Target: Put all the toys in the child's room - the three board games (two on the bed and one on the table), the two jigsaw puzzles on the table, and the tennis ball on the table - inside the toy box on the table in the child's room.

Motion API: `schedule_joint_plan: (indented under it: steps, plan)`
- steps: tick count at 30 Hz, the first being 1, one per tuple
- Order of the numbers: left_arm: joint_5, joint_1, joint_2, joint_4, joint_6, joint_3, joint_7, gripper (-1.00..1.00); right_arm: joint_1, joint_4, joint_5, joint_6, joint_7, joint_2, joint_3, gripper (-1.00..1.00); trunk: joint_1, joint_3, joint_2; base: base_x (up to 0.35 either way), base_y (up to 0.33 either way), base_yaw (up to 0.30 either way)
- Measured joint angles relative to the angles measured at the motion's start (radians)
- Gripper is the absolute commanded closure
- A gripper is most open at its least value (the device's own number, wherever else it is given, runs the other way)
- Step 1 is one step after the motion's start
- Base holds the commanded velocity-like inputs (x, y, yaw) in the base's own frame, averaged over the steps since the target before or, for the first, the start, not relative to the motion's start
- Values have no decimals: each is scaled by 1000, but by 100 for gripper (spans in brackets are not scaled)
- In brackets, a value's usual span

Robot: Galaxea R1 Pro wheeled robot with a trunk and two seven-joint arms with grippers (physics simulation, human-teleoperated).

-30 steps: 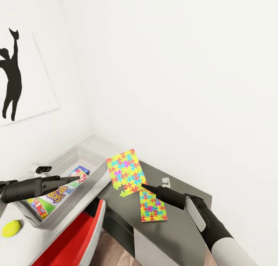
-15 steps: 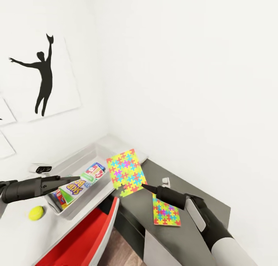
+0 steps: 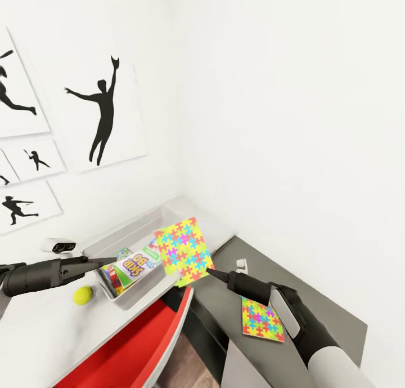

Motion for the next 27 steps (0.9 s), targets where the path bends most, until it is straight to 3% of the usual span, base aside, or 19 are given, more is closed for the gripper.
schedule_joint_plan:
  steps: [14,27]
  plan:
    - [0,0,0,1,0,0,0,-100,0,0,0,0,1,0,0,100,0,12,0,0,8,255]
    - [-2,-1,0,1,0,0,0,-100,0,0,-2,2,1,-2,-6,100,0,13,0,0,15,21]
